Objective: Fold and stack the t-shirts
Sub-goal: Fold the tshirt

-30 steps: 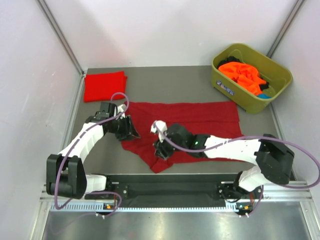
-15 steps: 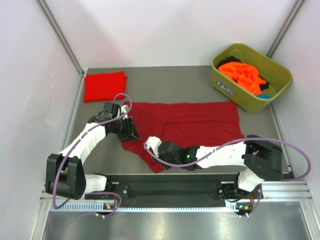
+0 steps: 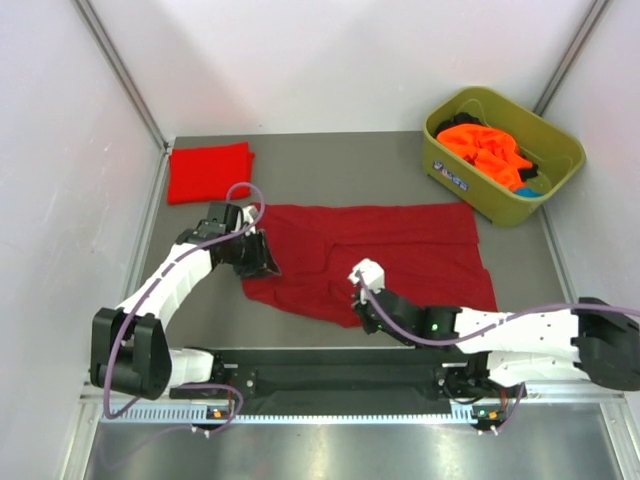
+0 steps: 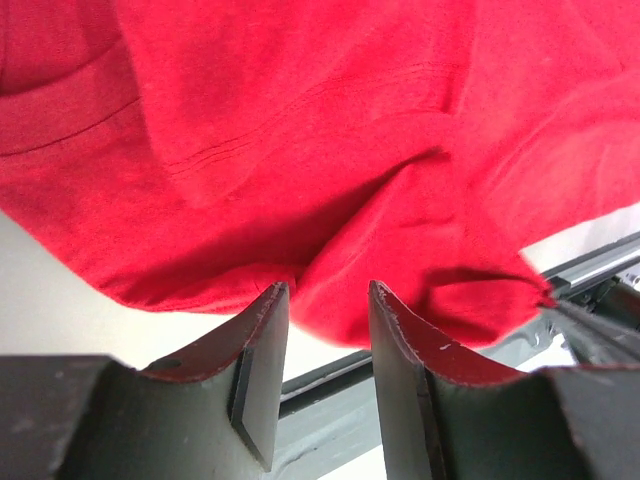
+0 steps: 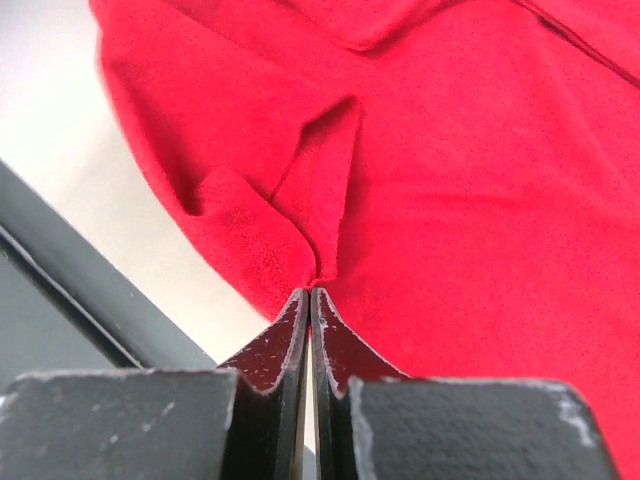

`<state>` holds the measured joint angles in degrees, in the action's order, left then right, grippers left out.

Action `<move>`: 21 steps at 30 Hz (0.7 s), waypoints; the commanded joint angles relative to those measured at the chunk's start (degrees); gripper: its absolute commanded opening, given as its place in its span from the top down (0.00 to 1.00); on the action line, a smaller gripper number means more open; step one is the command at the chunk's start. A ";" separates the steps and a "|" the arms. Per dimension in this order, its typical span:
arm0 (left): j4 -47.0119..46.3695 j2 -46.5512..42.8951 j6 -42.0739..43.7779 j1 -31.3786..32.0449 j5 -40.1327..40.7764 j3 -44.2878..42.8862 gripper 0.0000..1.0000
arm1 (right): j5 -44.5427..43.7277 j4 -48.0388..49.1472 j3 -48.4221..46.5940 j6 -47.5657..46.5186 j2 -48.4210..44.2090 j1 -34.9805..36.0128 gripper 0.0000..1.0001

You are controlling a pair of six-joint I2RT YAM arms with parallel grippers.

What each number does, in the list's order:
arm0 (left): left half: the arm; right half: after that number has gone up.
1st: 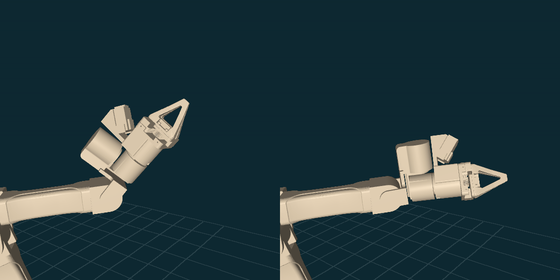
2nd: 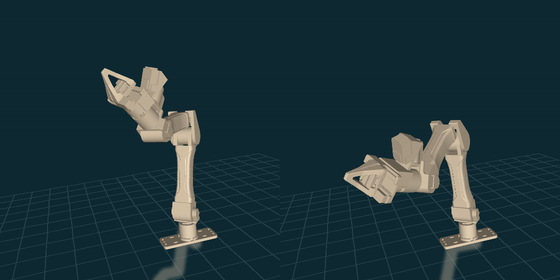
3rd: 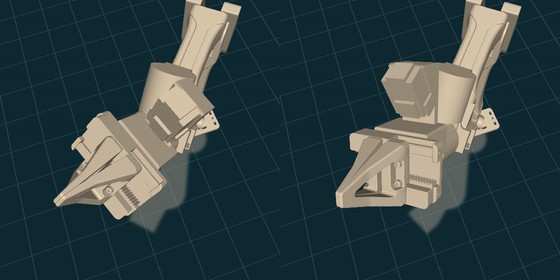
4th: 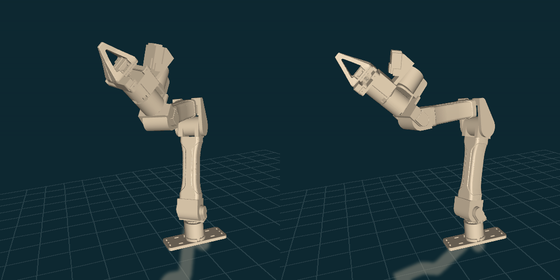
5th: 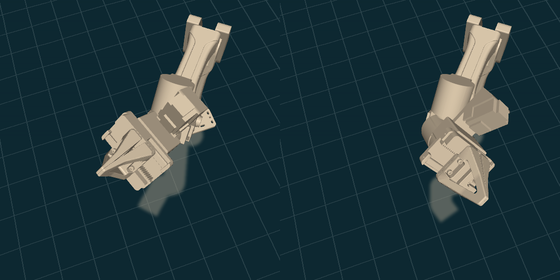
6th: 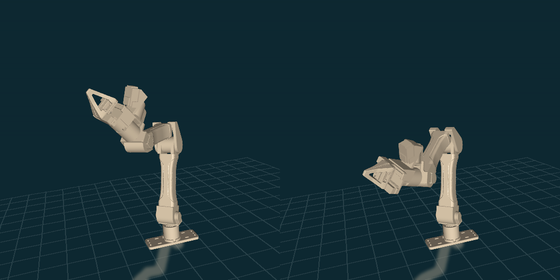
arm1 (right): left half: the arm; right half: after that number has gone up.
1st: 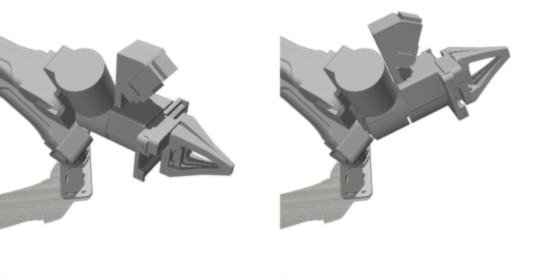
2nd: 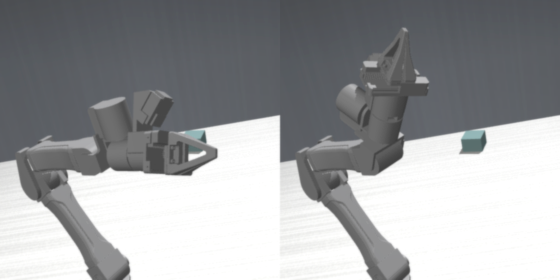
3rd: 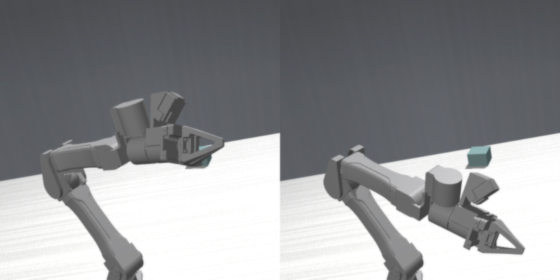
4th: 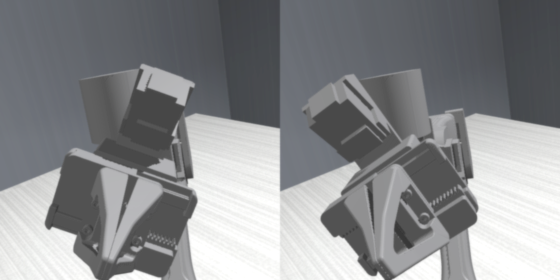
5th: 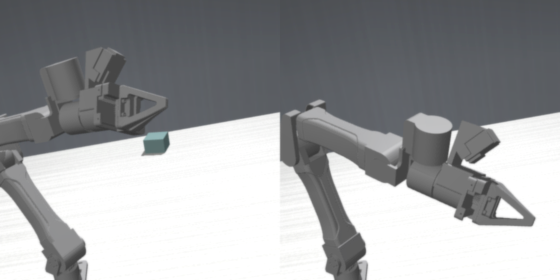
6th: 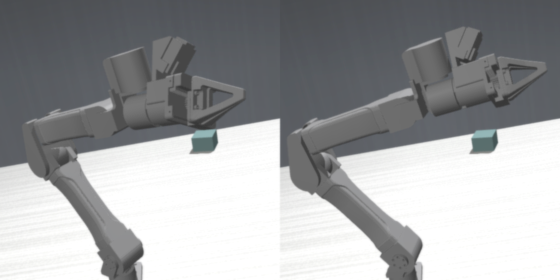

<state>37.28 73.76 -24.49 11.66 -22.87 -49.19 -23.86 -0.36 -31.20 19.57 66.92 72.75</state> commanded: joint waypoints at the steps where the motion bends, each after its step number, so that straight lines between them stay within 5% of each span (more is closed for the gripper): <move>1: -1.41 -1.33 2.07 1.17 -1.99 -1.96 0.57 | -5.85 0.54 4.38 9.32 -4.68 0.46 1.00; 9: -2.74 2.88 4.63 6.97 -2.44 -4.42 0.57 | 0.73 5.97 8.96 16.54 -3.46 0.64 0.98; 15: -1.94 4.21 2.52 8.91 0.03 -4.69 0.57 | 3.21 4.59 7.65 17.52 -7.14 1.34 0.78; 19: -2.56 2.62 0.32 8.99 1.78 -2.41 0.57 | 0.74 2.21 2.47 16.81 -8.82 -0.67 0.56; 21: -3.00 2.18 -0.29 8.99 1.26 -1.35 0.57 | 0.48 1.42 -1.38 18.91 -6.54 -3.92 0.56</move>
<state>35.94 78.04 -23.27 20.47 -22.33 -52.10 -22.11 0.14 -25.56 36.10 59.75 71.70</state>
